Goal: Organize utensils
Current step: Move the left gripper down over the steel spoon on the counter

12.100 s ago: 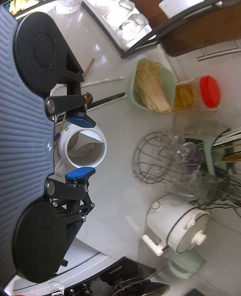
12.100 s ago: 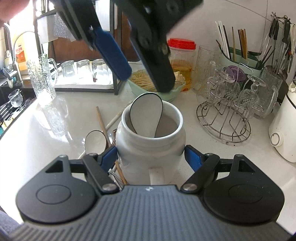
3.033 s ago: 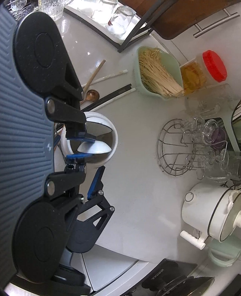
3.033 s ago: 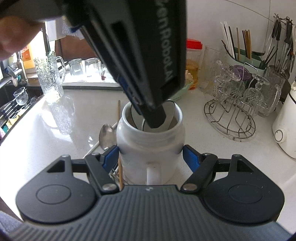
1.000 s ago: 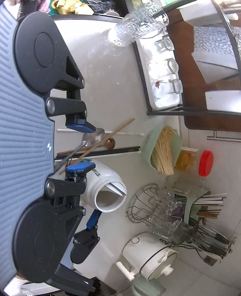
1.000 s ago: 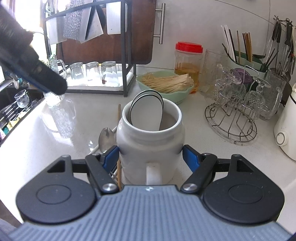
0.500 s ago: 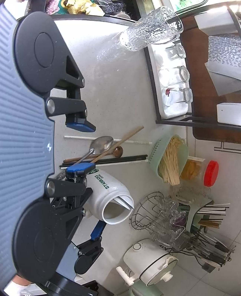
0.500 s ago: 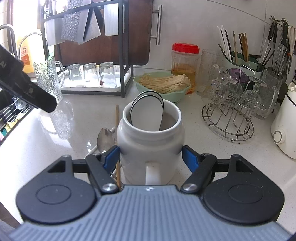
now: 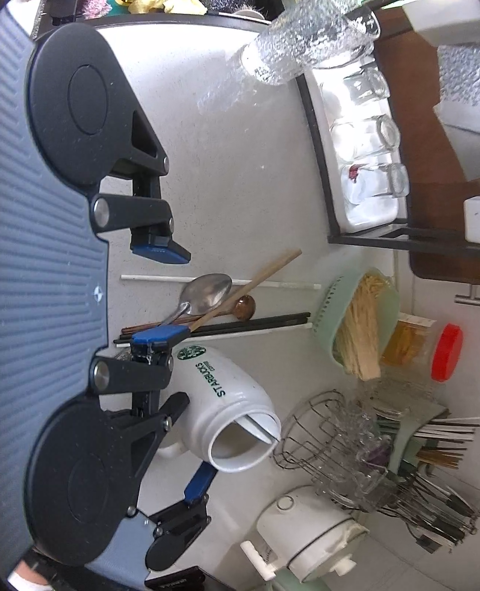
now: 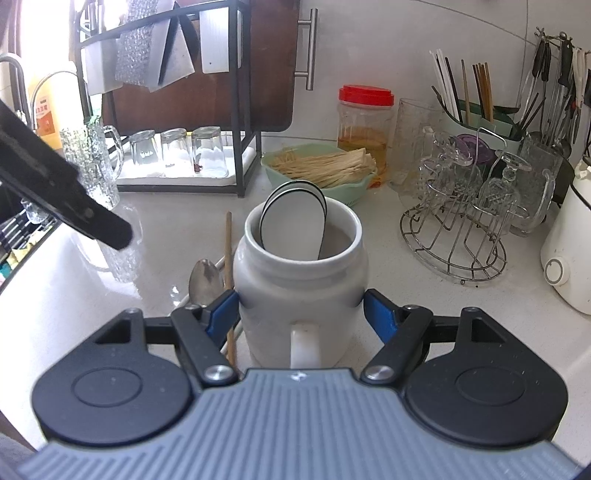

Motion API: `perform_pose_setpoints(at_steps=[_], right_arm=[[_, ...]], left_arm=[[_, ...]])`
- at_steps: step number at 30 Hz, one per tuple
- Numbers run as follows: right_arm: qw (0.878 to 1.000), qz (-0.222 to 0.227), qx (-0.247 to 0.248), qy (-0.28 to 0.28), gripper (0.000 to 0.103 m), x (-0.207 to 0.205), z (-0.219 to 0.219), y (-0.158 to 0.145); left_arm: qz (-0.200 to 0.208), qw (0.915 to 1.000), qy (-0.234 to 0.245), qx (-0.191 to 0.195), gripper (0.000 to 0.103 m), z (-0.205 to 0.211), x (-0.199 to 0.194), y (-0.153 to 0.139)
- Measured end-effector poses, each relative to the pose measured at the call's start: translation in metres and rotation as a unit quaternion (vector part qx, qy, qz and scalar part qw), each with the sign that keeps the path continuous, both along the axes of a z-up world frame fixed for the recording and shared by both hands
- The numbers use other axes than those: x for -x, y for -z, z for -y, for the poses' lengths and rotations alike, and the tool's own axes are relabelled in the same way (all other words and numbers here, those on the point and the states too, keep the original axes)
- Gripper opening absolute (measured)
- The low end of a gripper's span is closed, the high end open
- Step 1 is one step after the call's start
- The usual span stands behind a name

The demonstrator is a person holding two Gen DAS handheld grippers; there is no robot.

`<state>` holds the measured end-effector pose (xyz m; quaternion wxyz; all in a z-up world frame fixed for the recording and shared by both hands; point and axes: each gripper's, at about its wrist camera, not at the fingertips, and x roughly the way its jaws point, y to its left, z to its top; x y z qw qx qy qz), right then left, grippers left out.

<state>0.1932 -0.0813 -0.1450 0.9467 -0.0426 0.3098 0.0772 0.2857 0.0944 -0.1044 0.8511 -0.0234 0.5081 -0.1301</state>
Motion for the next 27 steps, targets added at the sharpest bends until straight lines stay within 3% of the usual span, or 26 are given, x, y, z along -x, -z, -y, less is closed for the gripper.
perform_pose_setpoints(at_steps=[5, 27], right_arm=[[1.000, 0.006, -0.015, 0.006, 0.083, -0.004, 0.001, 0.001], [1.000, -0.016, -0.024, 0.009, 0.085, -0.016, 0.003, -0.001]], left_arm=[[-0.012, 0.9999, 0.007, -0.003, 0.041, 0.004, -0.015, 0.009], [-0.048, 0.9981, 0.039, 0.001, 0.041, 0.021, -0.062, 0.047]])
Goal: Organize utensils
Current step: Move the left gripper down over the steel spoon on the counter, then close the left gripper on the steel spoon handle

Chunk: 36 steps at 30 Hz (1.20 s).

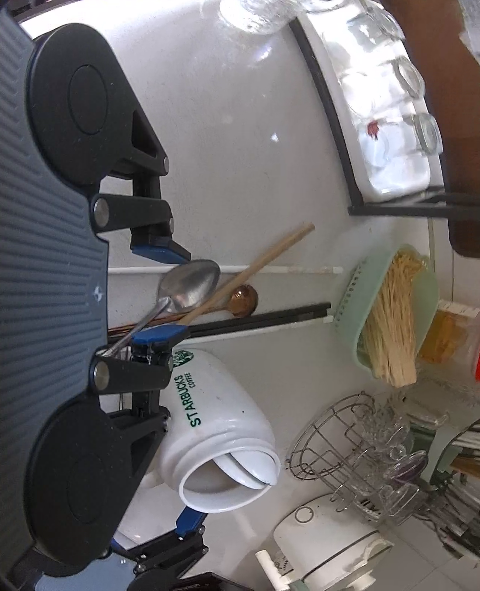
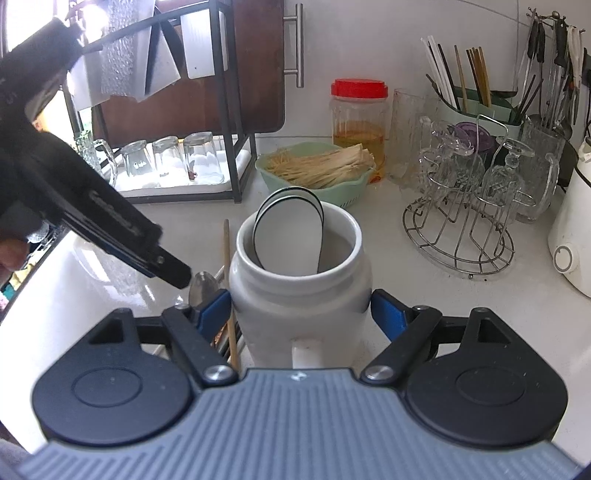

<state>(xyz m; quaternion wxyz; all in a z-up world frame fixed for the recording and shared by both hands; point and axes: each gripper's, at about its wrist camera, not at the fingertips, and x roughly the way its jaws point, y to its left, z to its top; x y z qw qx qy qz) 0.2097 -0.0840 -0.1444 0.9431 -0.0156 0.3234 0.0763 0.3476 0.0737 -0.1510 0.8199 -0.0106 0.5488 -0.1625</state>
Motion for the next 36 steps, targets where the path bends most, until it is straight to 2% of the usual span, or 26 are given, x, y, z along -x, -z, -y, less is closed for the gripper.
perform_pose_setpoints(at_steps=[4, 25, 31, 36], right_arm=[[1.000, -0.002, -0.005, -0.004, 0.085, -0.001, 0.002, 0.001], [1.000, 0.004, 0.001, 0.015, 0.085, -0.003, -0.003, 0.002], [1.000, 0.004, 0.000, 0.015, 0.085, -0.003, -0.003, 0.002], [1.000, 0.005, 0.000, 0.015, 0.085, -0.004, -0.003, 0.002]], left_arm=[[-0.004, 1.0000, 0.005, 0.003, 0.041, 0.006, -0.007, 0.009], [-0.015, 0.9993, 0.010, -0.032, 0.040, 0.012, -0.017, 0.046], [-0.013, 0.9990, 0.011, -0.041, 0.033, 0.013, -0.021, 0.049], [-0.006, 0.9987, 0.012, -0.049, 0.020, 0.014, -0.022, 0.049]])
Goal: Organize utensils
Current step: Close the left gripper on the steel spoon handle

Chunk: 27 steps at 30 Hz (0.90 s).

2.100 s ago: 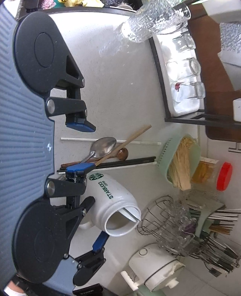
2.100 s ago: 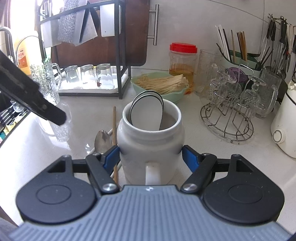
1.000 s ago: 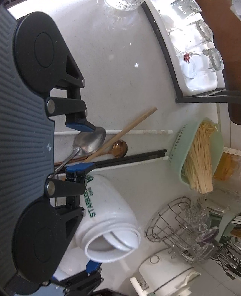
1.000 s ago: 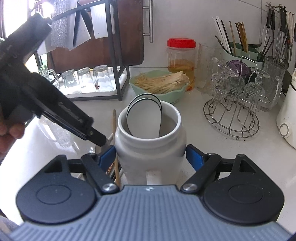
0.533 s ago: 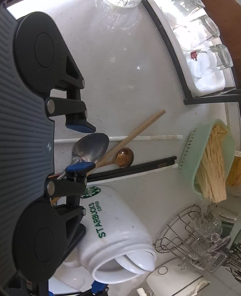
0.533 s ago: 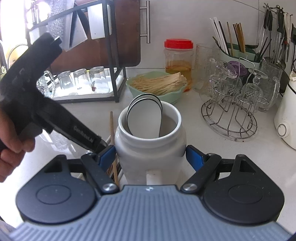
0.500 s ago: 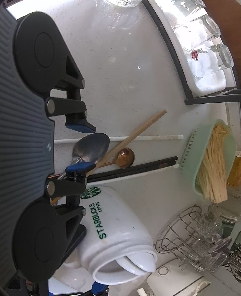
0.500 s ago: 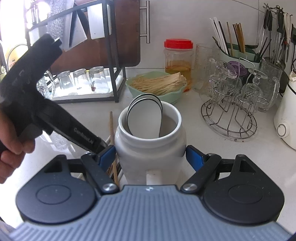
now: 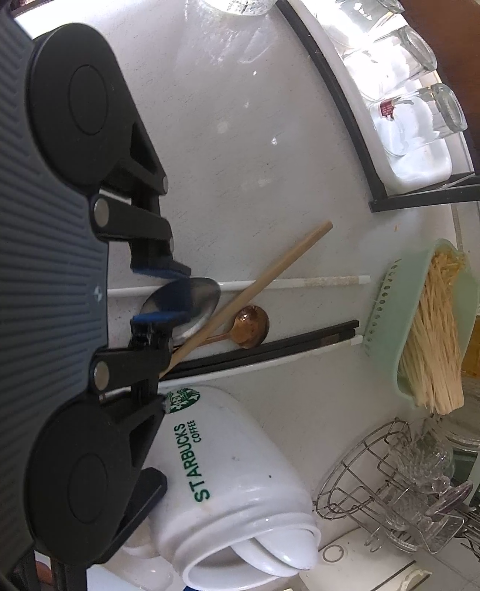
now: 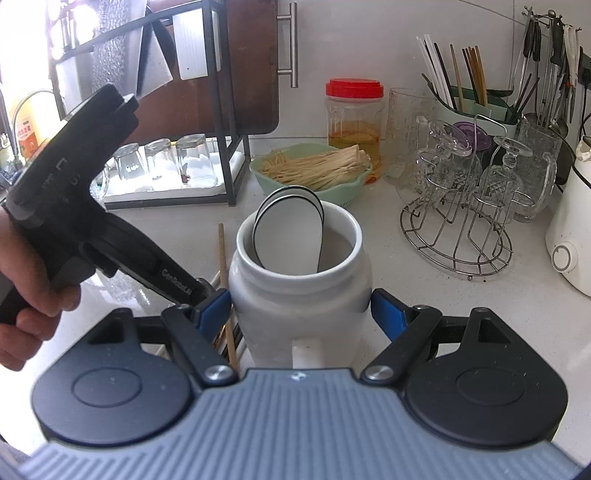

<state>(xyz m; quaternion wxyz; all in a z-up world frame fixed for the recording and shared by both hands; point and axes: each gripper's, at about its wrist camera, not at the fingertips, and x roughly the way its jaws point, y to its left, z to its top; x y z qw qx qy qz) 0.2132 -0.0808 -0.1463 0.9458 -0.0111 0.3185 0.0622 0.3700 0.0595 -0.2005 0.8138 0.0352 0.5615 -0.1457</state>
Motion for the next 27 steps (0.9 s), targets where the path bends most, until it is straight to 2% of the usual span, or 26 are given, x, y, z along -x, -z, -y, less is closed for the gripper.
perform_pose_setpoints(at_steps=[9, 16, 27], right_arm=[[1.000, 0.001, 0.001, -0.001, 0.085, 0.000, 0.000, -0.001], [1.000, 0.002, 0.001, -0.005, 0.085, 0.000, 0.000, -0.001], [1.000, -0.005, 0.005, -0.018, 0.085, -0.006, 0.001, -0.002]], left_arm=[[0.020, 0.9997, 0.009, -0.008, 0.010, 0.003, 0.003, -0.008], [0.027, 0.9996, 0.005, -0.009, 0.006, 0.000, 0.010, -0.015], [0.042, 0.9989, -0.017, 0.013, 0.001, -0.017, 0.028, -0.031]])
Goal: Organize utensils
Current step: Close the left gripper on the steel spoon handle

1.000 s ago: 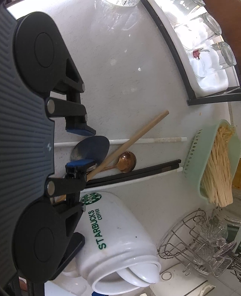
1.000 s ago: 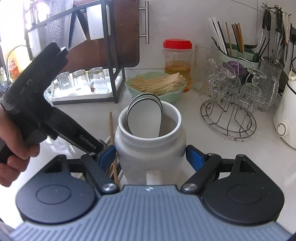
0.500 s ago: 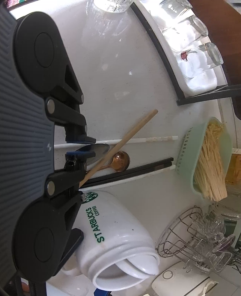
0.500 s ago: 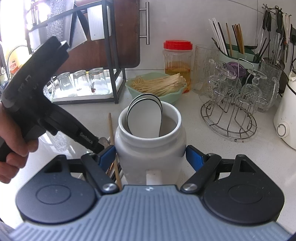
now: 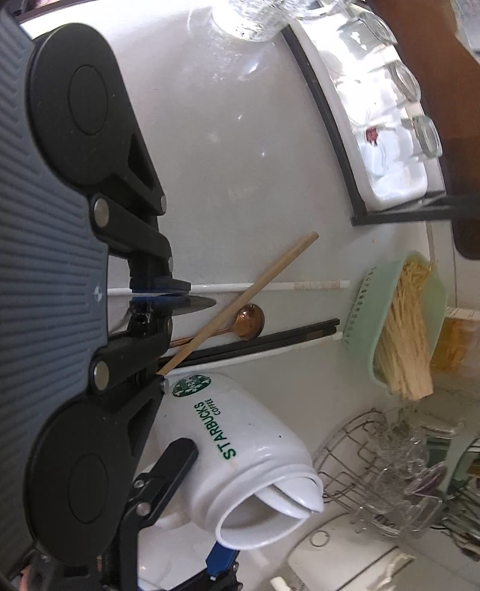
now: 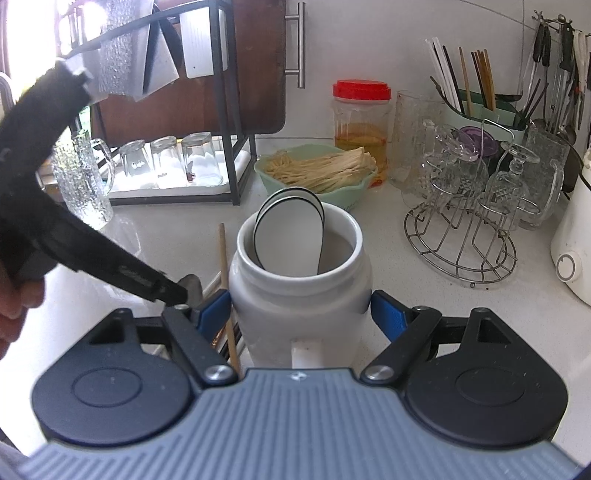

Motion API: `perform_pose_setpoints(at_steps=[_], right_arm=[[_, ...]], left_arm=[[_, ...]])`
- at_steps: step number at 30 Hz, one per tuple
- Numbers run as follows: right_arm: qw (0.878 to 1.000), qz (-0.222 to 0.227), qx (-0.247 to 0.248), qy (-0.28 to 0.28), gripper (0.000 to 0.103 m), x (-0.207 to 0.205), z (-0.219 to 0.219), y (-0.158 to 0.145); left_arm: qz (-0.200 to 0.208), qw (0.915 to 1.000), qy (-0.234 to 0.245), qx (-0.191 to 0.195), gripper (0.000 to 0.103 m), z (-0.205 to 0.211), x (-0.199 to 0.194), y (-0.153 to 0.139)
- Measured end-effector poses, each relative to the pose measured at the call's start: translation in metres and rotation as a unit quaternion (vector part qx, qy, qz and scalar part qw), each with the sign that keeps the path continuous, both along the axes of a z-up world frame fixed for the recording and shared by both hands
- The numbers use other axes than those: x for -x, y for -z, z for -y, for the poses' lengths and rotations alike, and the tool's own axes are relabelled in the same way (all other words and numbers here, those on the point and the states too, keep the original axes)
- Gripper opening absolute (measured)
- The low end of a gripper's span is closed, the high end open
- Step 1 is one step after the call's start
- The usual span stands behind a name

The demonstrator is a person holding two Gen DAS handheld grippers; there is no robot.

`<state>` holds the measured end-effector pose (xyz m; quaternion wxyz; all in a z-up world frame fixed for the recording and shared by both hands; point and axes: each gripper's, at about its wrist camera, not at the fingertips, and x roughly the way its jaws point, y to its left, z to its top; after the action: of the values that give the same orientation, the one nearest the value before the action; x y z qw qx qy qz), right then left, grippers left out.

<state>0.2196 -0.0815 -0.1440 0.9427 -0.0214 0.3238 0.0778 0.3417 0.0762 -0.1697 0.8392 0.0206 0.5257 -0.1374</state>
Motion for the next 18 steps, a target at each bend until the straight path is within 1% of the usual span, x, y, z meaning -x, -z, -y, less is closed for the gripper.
perform_pose_setpoints(at_steps=[9, 13, 18], right_arm=[[1.000, -0.011, 0.004, -0.006, 0.085, -0.004, 0.000, -0.002], [1.000, -0.010, 0.000, -0.003, 0.085, -0.003, 0.001, -0.001], [1.000, -0.010, -0.001, 0.000, 0.085, -0.003, 0.000, -0.001]], left_arm=[[0.002, 0.9994, -0.025, 0.023, 0.001, -0.019, 0.018, -0.002], [-0.001, 0.9992, -0.031, 0.024, 0.001, -0.022, 0.022, -0.001], [-0.002, 0.9985, -0.041, 0.037, 0.001, -0.026, 0.027, -0.002]])
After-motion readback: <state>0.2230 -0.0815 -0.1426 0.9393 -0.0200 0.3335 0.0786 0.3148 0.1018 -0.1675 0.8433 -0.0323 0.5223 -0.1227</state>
